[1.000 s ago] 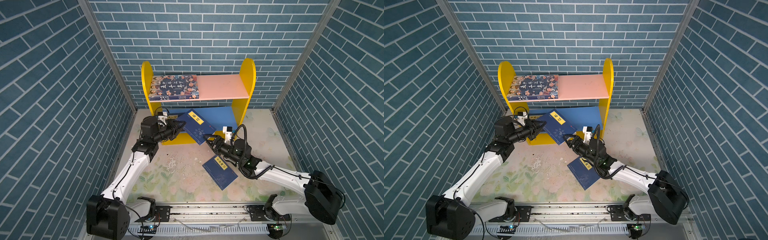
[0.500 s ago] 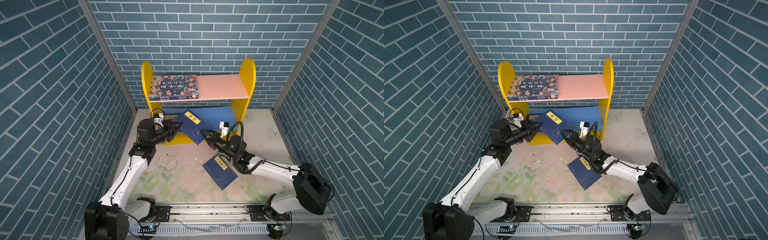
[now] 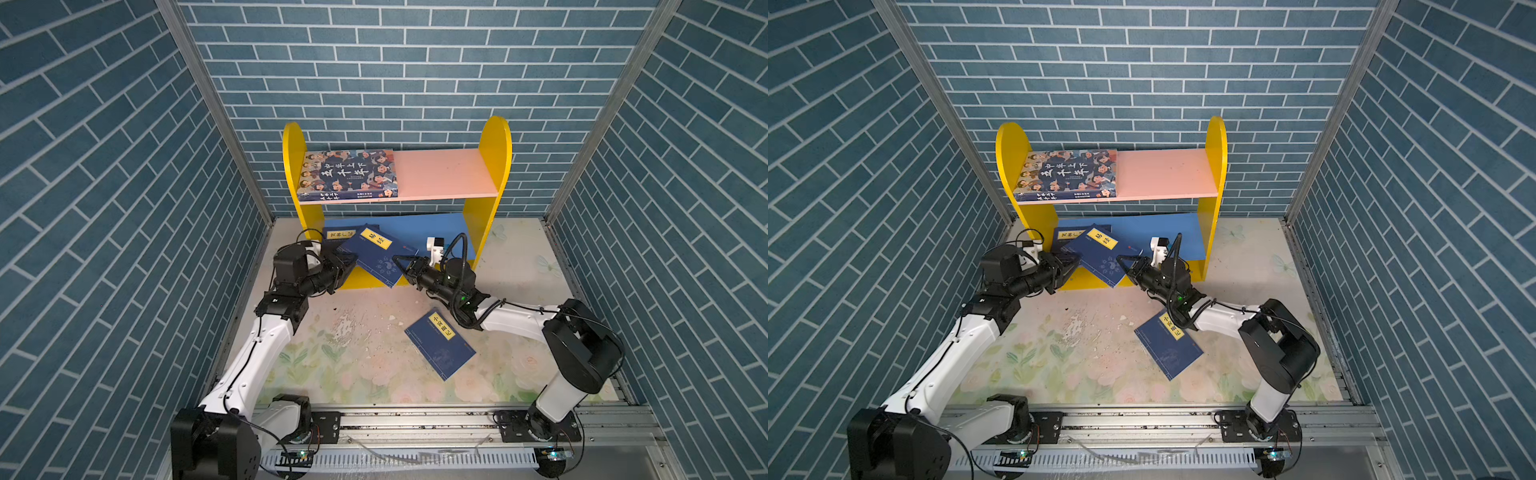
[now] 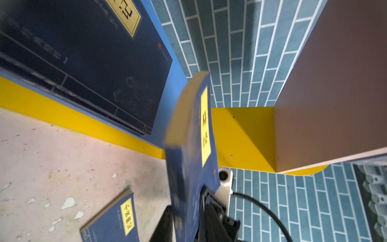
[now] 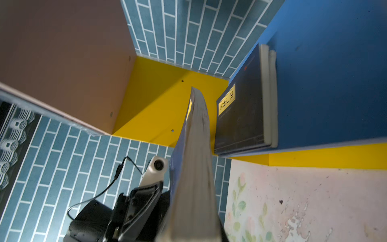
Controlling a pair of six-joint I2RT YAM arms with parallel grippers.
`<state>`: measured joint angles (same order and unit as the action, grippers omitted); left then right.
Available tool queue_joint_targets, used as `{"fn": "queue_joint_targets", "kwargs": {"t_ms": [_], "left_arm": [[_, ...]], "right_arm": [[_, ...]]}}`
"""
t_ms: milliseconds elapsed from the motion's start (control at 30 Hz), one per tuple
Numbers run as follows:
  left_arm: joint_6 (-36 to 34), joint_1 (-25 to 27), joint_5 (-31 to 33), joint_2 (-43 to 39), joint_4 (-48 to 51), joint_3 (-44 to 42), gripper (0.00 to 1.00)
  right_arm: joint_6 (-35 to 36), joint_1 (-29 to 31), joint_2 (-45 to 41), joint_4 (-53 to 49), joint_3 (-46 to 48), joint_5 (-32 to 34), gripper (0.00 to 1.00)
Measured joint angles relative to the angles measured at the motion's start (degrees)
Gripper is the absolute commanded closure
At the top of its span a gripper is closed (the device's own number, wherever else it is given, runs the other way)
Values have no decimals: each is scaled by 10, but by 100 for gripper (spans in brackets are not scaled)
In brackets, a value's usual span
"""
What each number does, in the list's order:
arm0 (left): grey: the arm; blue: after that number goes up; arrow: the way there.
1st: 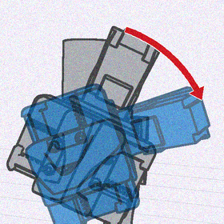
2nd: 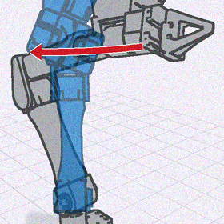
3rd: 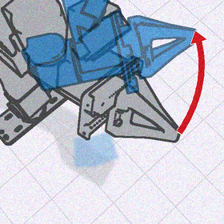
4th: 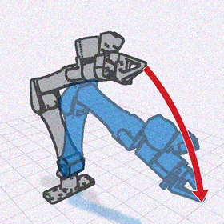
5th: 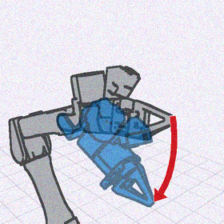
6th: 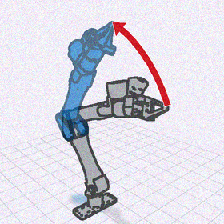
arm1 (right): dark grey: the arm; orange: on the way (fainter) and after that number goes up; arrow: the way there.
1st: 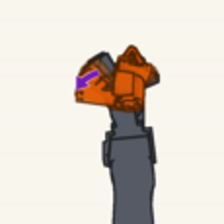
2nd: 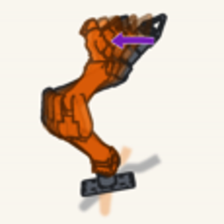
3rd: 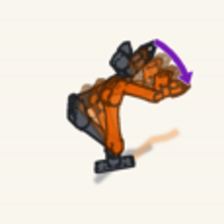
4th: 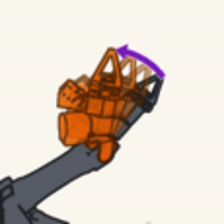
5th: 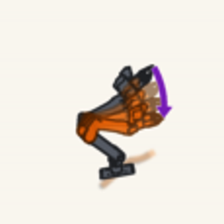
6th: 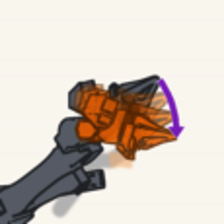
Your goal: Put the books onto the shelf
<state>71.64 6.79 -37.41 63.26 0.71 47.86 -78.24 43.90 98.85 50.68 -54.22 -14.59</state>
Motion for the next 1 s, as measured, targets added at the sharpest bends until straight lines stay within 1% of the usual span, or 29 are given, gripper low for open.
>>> {"fn": "queue_joint_targets", "kwargs": {"t_ms": [133, 433, 567, 700, 900, 1000], "left_arm": [[-5, -2, -3, 0, 4, 0, 56], [-7, -5, -12, 21, 0, 0, 53], [-12, -6, -16, 34, -13, -1, 49], [-9, -6, -27, 46, -58, -5, 44], [0, -6, -37, 79, -118, -5, 44], [7, -7, -38, 92, -138, -5, 49]], "right_arm": [[-2, -27, 42, 3, -37, -31, 100], [-6, -41, 86, -26, -145, -120, 100], [-10, -42, 102, -28, -161, -149, 99], [-14, -42, 113, -32, -165, -172, 99], [-17, -43, 123, -47, -188, -195, 99], [-21, -45, 125, -49, -195, -201, 99]]}}
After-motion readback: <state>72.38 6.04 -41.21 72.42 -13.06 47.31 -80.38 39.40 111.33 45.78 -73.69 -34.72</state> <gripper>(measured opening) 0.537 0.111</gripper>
